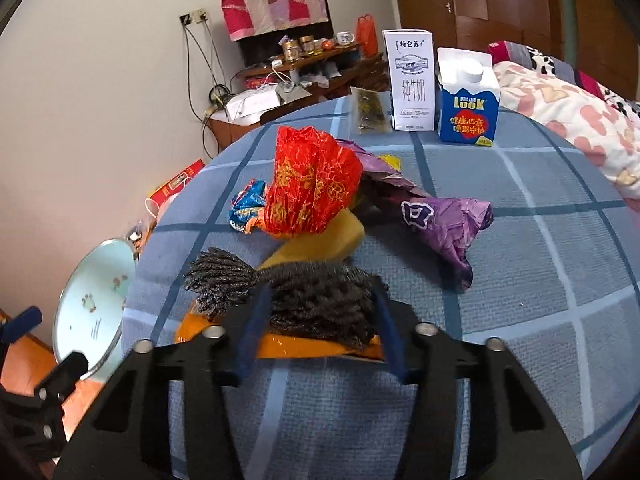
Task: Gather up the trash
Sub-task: 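Lift the black mesh with the right gripper while the left gripper grasps the red foil bag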
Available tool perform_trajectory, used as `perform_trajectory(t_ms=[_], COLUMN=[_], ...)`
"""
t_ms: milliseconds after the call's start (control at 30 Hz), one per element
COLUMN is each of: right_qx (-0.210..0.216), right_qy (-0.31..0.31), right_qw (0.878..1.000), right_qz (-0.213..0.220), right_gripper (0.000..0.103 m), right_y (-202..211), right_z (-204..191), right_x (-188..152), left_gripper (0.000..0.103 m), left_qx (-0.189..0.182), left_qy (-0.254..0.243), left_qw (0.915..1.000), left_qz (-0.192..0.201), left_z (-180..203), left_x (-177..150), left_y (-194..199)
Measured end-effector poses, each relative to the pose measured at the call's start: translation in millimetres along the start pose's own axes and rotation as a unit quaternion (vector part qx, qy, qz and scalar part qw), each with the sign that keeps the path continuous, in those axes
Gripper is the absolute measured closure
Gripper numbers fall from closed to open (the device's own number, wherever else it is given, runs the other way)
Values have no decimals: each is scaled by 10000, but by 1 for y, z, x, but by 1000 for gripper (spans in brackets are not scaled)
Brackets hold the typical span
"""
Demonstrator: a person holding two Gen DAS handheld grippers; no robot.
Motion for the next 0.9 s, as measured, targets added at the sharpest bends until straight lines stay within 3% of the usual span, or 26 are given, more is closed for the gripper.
perform_trajectory(t_ms=[100, 233, 400, 500, 567, 633, 733, 900], right_qx=[43, 183, 180, -78, -674, -931, -1197, -1192], right_qy=[23, -111, -517, -1012, -1288, -1454, -1565, -1499], right_qw=[10000, 9996, 9960, 9889, 9799, 9745, 9692, 9708], right_qz=[-4, 159, 709, 1089, 1367, 1436, 1477, 1444], right_gripper=[85, 88, 88, 88, 88, 88, 88, 88], right_y=[6, 28, 72, 97, 110, 115, 118, 112], right_z=[4, 11, 38, 73, 105, 127, 150, 158], right_x=[-3, -1, 10, 24, 32, 35, 34, 33], left_gripper=[6, 7, 7, 7, 7, 8, 8, 11], left_qx=[-47, -108, -173, -294, -426, -548, -810, -976], left_qy=[22, -56, -127, -159, -149, -127, -153, -434], left_qw=[10000, 9999, 9994, 9988, 9980, 9972, 9942, 9900], left_qz=[-7, 81, 273, 355, 433, 490, 694, 917], left_z=[3, 9, 17, 26, 34, 42, 59, 99], left_x=[3, 9, 24, 36, 47, 56, 74, 108], left_y=[-2, 0, 3, 0, -4, -8, -14, -33])
Point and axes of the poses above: each gripper's, at about its wrist camera, not at the fingertips, and y roughly against the way its jaws point, z to its right, x to its top, the point moved 5 cm from there along -y, roughly the way its jaws point, and after that the axes turned 12 degrees about -y, right-handed, at the moved point
